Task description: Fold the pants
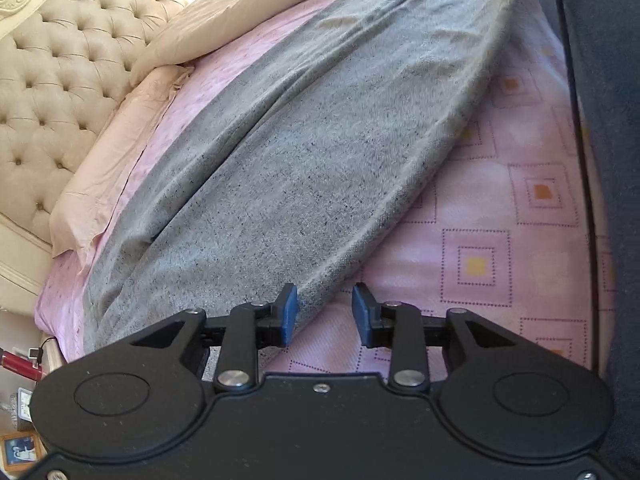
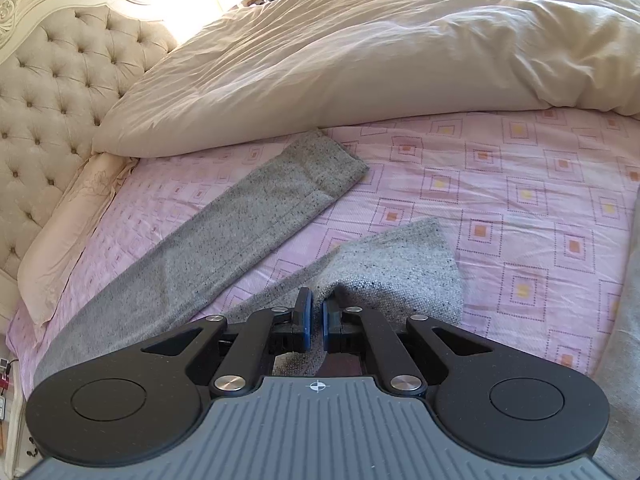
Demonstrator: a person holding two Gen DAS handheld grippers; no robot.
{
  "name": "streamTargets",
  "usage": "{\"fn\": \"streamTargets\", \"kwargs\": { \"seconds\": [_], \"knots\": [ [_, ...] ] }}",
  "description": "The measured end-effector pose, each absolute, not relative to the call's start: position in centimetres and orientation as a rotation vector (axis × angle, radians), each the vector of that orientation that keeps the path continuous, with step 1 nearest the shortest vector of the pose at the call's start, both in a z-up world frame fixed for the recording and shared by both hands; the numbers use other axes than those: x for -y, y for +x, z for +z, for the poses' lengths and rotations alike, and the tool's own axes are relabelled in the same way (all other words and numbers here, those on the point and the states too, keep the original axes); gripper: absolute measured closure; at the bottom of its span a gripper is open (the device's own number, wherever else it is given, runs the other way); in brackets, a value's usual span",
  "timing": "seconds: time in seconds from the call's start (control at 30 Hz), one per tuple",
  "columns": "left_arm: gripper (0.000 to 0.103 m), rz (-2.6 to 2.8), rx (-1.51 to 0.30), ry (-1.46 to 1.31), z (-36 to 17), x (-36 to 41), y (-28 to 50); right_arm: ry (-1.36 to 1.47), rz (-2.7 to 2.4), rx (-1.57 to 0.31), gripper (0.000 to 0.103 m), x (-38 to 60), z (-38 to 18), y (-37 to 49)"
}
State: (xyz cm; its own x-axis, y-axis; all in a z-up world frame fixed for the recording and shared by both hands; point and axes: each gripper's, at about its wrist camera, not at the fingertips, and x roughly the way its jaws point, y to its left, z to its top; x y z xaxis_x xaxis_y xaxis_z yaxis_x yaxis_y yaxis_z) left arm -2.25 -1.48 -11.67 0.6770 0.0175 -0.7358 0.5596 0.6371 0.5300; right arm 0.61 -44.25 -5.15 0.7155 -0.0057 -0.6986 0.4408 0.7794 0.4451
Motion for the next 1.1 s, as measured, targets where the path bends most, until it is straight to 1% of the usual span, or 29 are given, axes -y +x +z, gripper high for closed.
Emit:
{"fn": "streamTargets", "kwargs": {
  "seconds": [0.1, 0.13, 0.17, 0.23, 0.4, 0.53, 0.63, 0.8, 1.1],
  "knots": [
    [0.061, -0.306, -0.765, 0.834, -12.0, 1.5, -1.3, 0.645, -0.265, -0.739, 0.097, 44.3, -5.1, 0.6],
    [0.068, -0.299, -0.773, 0.811, -11.8, 1.4, -0.8, 0.645, -0.266, -0.740, 0.097, 44.3, -5.0, 0.6],
    [0.094, -0.295, -0.789, 0.779, -11.5, 1.2, -0.1, 0.645, -0.266, -0.740, 0.098, 44.3, -4.9, 0.6],
    [0.095, -0.298, -0.816, 0.712, -10.4, 0.5, 1.0, 0.641, -0.264, -0.739, 0.097, 44.3, -4.5, 0.5],
    [0.095, -0.283, -0.775, 0.615, -5.4, -0.9, 3.3, 0.635, -0.252, -0.719, 0.097, 44.2, -3.1, 0.8],
    [0.095, -0.272, -0.766, 0.504, -1.4, -2.5, 7.3, 0.644, -0.228, -0.690, 0.097, 44.1, -1.9, 2.5],
    [0.095, -0.265, -0.779, 0.438, 0.2, -3.3, 10.9, 0.644, -0.219, -0.685, 0.097, 43.8, -1.4, 4.8],
    [0.095, -0.251, -0.802, 0.439, 0.1, -3.1, 16.8, 0.619, -0.236, -0.698, 0.097, 43.1, -1.8, 9.5],
    [0.094, -0.253, -0.914, 0.433, -3.6, -1.9, 26.7, 0.547, -0.291, -0.745, 0.097, 42.9, -3.7, 18.1]
  ]
}}
